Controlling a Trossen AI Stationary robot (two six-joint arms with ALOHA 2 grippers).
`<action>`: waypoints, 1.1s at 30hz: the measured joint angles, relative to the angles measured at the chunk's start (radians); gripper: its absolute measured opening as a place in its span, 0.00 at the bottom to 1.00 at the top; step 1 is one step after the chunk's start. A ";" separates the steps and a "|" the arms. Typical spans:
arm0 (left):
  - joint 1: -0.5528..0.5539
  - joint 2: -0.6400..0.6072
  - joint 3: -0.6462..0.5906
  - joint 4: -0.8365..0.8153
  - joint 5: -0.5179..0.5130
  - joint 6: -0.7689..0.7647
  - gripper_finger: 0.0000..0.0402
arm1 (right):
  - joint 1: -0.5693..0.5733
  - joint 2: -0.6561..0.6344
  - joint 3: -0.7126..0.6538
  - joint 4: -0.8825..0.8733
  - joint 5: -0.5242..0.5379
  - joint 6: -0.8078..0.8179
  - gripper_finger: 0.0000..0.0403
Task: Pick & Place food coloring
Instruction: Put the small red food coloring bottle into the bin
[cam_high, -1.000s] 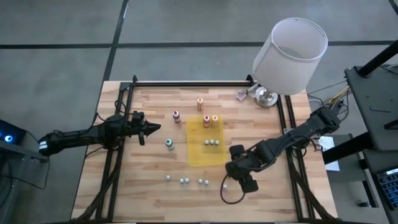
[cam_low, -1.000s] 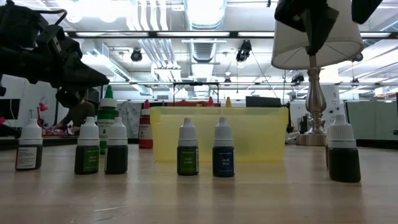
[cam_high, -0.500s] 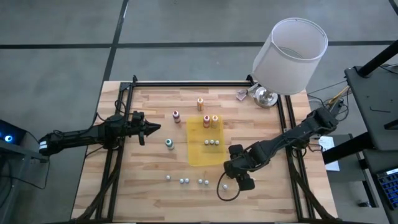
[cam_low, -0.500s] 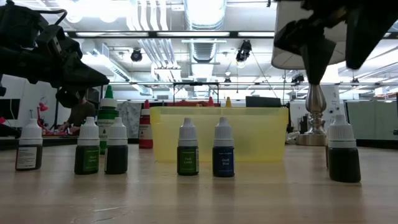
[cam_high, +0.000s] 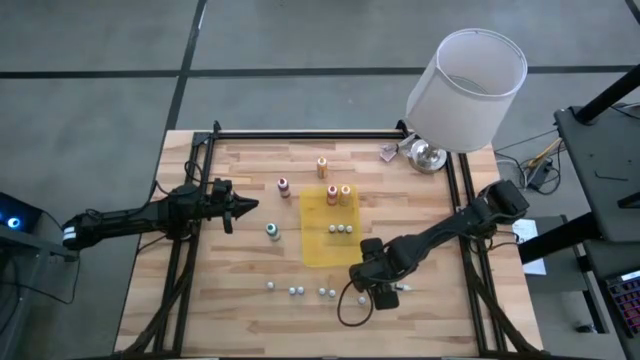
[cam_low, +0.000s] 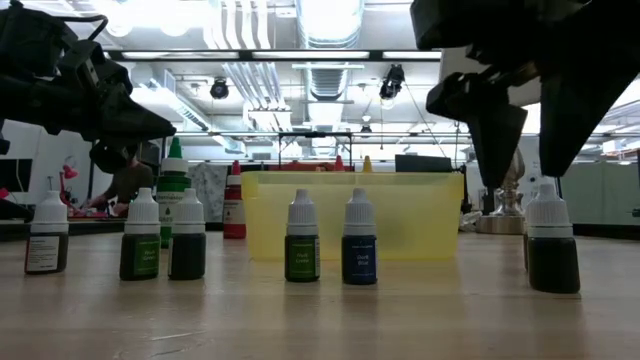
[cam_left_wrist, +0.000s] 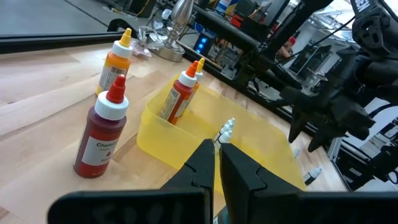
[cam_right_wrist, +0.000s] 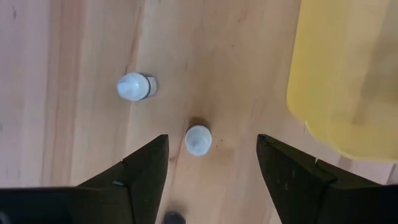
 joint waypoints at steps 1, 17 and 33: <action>0.000 0.000 0.000 0.000 0.000 0.000 0.00 | 0.000 0.002 0.000 0.004 -0.001 0.000 0.58; 0.000 0.000 0.000 0.000 0.000 0.000 0.00 | 0.000 0.044 -0.041 0.052 -0.028 0.067 0.58; 0.000 0.000 0.000 0.000 0.000 0.000 0.00 | 0.000 0.049 -0.050 0.074 -0.028 0.072 0.55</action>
